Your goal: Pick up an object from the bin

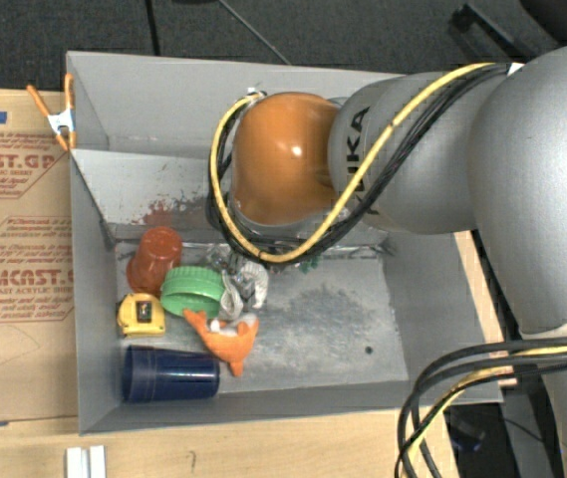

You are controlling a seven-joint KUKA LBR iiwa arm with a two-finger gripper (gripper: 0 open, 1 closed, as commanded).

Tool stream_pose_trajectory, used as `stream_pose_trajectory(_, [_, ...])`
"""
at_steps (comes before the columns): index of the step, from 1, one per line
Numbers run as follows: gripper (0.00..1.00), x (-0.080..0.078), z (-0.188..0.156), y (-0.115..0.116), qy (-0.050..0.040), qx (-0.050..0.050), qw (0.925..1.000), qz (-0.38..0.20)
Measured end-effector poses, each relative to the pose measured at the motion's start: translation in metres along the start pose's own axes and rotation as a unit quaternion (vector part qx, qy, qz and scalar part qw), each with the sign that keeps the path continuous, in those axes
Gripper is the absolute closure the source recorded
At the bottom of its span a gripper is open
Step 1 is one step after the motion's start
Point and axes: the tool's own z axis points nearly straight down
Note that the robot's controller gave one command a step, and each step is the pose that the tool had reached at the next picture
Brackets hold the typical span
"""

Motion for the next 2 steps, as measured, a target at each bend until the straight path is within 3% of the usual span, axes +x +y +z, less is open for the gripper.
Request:
stream_pose_trajectory(1, [1.00,-0.0033,-0.0541,-0.0005,-0.0037,0.002,1.0000,-0.001])
stream_pose_trajectory(2, [1.00,-0.0015,-0.0515,-0.0020,-0.0036,0.002,1.0000,-0.006])
